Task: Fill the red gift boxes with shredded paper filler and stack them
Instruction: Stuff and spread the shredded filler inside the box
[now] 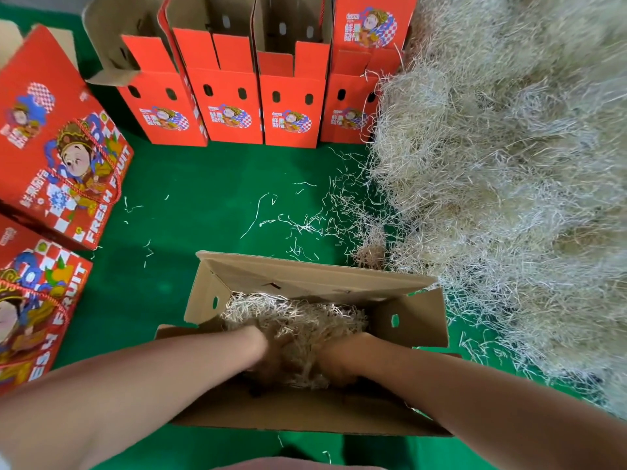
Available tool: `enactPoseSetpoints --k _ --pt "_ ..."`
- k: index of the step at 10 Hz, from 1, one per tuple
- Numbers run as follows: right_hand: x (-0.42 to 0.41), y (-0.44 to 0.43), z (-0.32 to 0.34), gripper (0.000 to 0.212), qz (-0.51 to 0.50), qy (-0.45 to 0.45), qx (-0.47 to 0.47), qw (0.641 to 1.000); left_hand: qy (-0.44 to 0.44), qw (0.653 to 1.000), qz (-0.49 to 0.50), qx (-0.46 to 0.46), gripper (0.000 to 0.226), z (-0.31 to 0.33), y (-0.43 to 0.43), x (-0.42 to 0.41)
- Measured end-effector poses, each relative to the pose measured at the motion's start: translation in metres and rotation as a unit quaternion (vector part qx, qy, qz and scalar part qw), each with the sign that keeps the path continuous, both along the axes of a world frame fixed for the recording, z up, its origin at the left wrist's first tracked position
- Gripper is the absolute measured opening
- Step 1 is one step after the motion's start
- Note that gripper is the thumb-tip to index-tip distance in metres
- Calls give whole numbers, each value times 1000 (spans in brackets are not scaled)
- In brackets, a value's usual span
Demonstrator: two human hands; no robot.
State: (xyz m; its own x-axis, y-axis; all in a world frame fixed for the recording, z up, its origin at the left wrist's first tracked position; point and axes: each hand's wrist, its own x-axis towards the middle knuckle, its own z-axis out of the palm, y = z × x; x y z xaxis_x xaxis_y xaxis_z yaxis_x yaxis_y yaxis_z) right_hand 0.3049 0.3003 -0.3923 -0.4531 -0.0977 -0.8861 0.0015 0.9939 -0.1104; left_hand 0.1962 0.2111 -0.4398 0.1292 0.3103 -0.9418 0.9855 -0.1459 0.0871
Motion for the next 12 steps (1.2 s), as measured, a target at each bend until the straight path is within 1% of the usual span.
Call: enactPoseSetpoints --k 1,2,3,4,5,6,7,8,9,10,11,12 --pt "12 13 -3 41 46 -74 45 995 58 997 -8 -52 64 -11 0 -9" --pt "19 28 -4 42 26 -106 91 990 98 993 40 -59 66 -9 -1 -26" --pt "13 32 6 40 0 -69 89 994 78 993 89 -25 65 1 0 -32" --pt "-7 21 17 30 -53 105 70 991 -12 982 152 110 44 16 7 -22" --pt "-14 13 11 43 -76 184 32 979 -31 949 138 283 29 35 18 -19" --pt "-6 18 -2 53 -19 37 41 998 0 950 122 286 24 48 20 -28" --pt "6 36 -9 45 36 -53 74 995 50 994 89 35 24 48 6 -38" --pt "8 44 -5 49 26 -23 18 999 58 987 39 -147 45 42 -6 -33" --pt "0 35 3 43 -30 63 6 998 39 990 -50 -122 39 39 -9 -17" --pt "-10 22 11 29 -30 171 50 983 54 981 30 185 29 40 -8 -16" --pt "-12 21 11 34 -14 93 29 995 -57 959 46 274 43 31 -8 -18" --pt "-4 22 2 41 39 -97 -7 994 -30 995 -93 4 48 18 -12 -18"
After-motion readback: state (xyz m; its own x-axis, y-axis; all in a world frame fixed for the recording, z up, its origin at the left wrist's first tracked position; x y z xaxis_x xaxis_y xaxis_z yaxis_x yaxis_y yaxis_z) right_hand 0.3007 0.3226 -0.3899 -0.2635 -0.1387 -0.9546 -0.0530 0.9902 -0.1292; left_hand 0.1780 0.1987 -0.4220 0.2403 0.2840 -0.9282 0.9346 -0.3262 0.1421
